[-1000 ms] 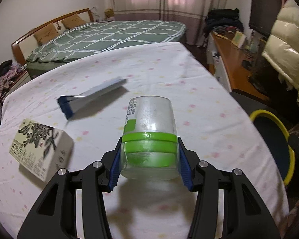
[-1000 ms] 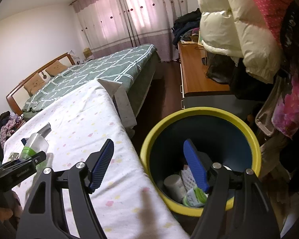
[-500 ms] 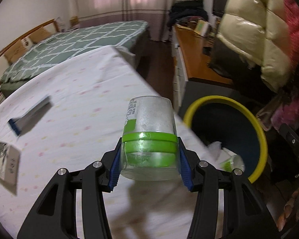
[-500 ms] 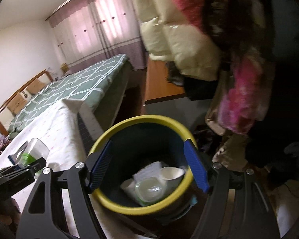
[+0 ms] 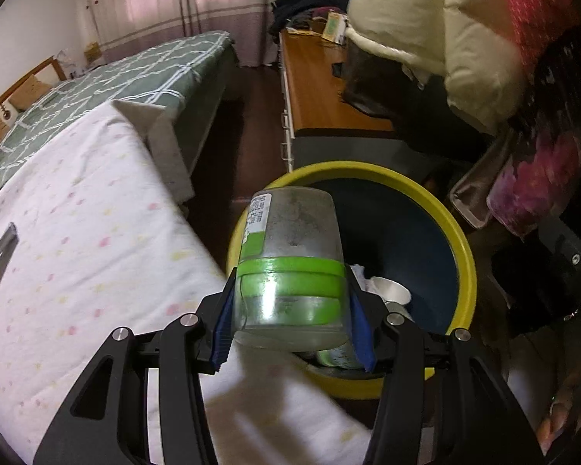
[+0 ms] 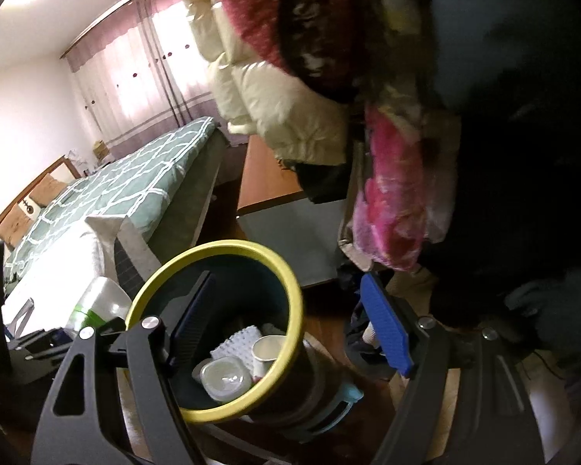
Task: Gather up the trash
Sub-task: 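Carry the clear cup with the left tool over the bin and open, then reach the right tool to the white blue-capped tube on the sheet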
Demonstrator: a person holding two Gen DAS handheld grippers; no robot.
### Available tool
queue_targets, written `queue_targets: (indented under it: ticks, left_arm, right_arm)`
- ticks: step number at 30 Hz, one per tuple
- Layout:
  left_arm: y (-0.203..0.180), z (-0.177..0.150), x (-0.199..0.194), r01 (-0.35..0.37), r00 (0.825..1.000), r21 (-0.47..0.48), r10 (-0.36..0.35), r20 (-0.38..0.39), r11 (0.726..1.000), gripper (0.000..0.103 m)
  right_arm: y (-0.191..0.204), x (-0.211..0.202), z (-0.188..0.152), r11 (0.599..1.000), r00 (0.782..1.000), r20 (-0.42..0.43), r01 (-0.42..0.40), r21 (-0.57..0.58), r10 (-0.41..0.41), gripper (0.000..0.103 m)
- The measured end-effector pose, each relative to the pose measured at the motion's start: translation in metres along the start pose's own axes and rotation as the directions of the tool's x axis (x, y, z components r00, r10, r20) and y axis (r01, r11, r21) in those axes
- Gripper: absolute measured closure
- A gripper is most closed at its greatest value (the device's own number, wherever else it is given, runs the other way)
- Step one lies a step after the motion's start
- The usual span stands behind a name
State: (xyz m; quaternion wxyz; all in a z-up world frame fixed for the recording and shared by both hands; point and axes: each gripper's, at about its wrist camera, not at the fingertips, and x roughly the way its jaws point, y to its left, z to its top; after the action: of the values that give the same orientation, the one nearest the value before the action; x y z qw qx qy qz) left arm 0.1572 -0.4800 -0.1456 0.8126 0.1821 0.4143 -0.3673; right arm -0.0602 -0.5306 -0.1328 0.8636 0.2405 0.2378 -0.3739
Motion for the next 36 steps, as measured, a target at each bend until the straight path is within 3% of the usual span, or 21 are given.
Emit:
queue_targets:
  ticks: [6,7,8,9,17,23,29,36]
  left_arm:
    - [-0.015,0.004,0.014,0.013,1.0,0.021,-0.012,-0.024,1.0,0.052]
    - [-0.017,0.004,0.015,0.006,1.0,0.026,-0.006,-0.022,1.0,0.048]
    - [-0.018,0.003,0.013,-0.001,1.0,0.029,0.001,-0.017,1.0,0.032]
    - [-0.018,0.003,0.01,-0.009,1.0,0.03,0.009,0.002,1.0,0.025]
    - [0.01,0.0,-0.022,-0.012,0.998,-0.011,0.012,0.06,1.0,0.024]
    - [0.068,-0.022,-0.064,-0.053,0.99,-0.108,0.066,0.128,0.993,0.016]
    - [0.151,-0.063,-0.106,-0.185,0.96,-0.239,0.228,0.164,0.953,0.016]
    - [0.254,-0.119,-0.15,-0.319,0.901,-0.391,0.404,0.156,0.863,0.016]
  right_arm:
    - [0.0,-0.001,0.0,1.0,1.0,-0.001,0.006,-0.001,-0.006,0.029]
    - [0.001,-0.001,-0.001,1.0,1.0,-0.003,0.006,-0.004,-0.006,0.029]
    - [0.003,0.0,0.0,1.0,1.0,-0.004,0.006,-0.007,-0.006,0.029]
    - [0.004,0.0,-0.001,1.0,1.0,-0.004,0.006,-0.011,-0.006,0.029]
    - [0.018,0.002,-0.003,0.999,1.0,-0.015,0.0,-0.035,-0.001,0.029]
    - [0.035,0.003,-0.007,0.998,0.999,-0.03,-0.018,-0.068,0.016,0.029]
    - [0.066,0.004,-0.014,0.991,0.998,-0.049,-0.052,-0.123,0.046,0.028]
    - [0.12,0.001,-0.028,0.972,0.993,-0.074,-0.104,-0.209,0.09,0.028]
